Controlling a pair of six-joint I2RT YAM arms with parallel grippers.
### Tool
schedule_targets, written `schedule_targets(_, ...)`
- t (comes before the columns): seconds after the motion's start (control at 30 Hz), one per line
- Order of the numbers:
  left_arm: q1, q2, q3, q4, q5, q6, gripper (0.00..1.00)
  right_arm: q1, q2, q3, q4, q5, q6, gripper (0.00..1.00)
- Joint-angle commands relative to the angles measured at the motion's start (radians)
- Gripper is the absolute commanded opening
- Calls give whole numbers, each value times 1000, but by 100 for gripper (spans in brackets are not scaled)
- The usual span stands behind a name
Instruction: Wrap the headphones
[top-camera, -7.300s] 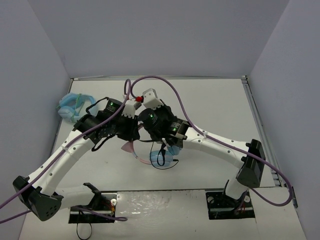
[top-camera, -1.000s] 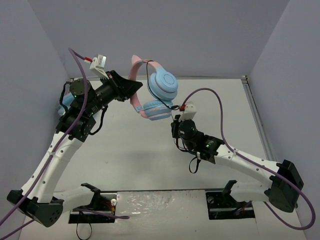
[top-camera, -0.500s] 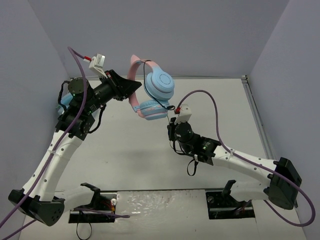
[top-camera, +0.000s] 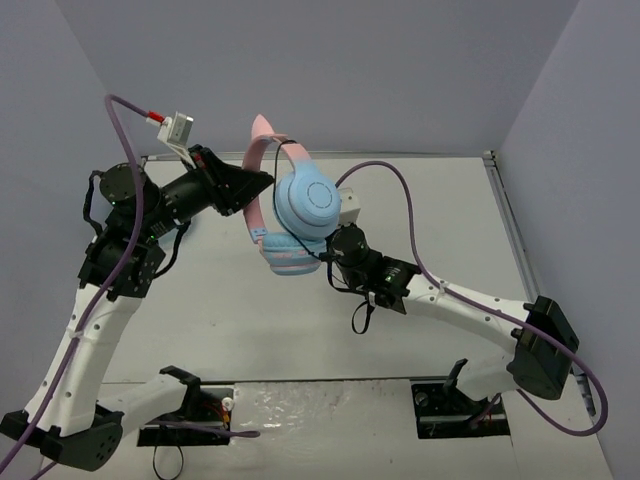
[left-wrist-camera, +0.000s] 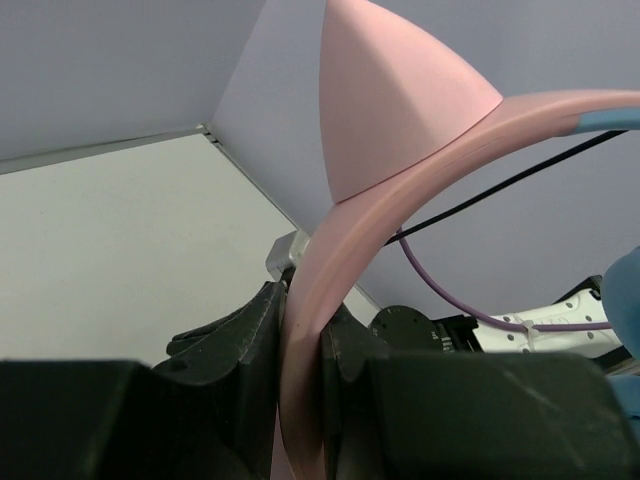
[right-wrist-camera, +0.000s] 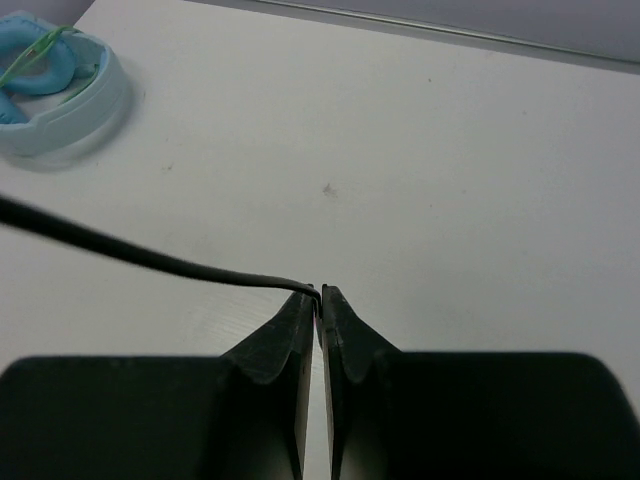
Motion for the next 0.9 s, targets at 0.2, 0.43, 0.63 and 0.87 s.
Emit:
schedule_targets(0.2, 8, -66, 120, 69, 55, 4, 0, 4, 56, 54, 137, 60, -99, 9)
schedule_targets(0.43, 8, -59, 147, 47, 65, 12, 0, 6, 79, 20, 239, 66, -126, 17)
schedule_targets(0.63, 7, -53, 159, 40, 74, 14, 0, 4, 108, -14, 334, 72, -135, 22)
schedule_targets(0.87, 7, -48, 164, 41, 84, 12, 0, 4, 136, -75, 473, 108, -132, 17)
